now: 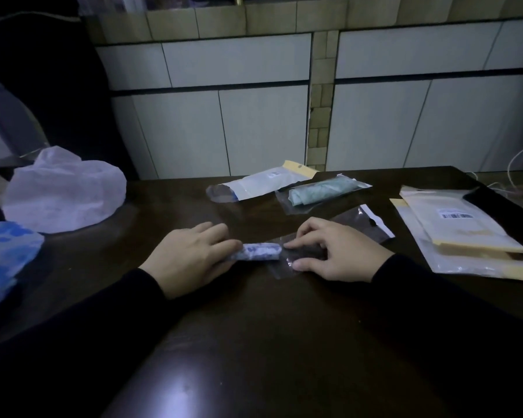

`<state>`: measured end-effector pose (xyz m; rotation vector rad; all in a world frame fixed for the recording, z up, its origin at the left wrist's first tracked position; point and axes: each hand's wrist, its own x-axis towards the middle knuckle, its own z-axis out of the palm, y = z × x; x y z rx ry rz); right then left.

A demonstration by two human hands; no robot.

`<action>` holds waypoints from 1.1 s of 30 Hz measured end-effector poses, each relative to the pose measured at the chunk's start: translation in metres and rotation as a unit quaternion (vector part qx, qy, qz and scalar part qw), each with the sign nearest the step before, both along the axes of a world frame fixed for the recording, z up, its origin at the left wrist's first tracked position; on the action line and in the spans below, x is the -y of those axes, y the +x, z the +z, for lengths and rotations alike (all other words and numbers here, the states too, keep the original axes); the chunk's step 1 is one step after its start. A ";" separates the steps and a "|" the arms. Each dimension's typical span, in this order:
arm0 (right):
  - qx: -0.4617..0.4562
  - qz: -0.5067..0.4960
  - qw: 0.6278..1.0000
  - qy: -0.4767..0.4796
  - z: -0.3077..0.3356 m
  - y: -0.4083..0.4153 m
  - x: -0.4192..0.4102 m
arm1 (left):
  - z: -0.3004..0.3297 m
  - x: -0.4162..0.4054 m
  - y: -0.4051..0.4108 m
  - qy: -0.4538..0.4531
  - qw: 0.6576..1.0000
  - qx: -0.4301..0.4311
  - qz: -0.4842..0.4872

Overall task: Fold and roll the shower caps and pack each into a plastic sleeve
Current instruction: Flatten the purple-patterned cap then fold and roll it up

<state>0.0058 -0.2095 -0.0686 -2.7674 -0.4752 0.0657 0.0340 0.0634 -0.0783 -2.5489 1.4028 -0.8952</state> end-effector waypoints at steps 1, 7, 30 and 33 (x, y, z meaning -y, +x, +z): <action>0.007 -0.009 1.000 0.013 -0.002 0.002 -0.001 | 0.000 0.000 0.001 -0.001 1.000 -0.002 -0.004; 0.026 -0.045 0.989 0.140 -0.012 0.005 -0.001 | 0.003 0.002 0.003 -0.013 1.000 -0.001 -0.007; 0.116 0.023 0.991 0.064 -0.012 -0.002 -0.012 | 0.004 0.002 0.000 -0.038 0.998 -0.009 -0.040; 0.132 0.015 0.977 0.167 -0.011 -0.004 -0.013 | 0.004 0.001 0.002 -0.048 0.997 -0.022 -0.052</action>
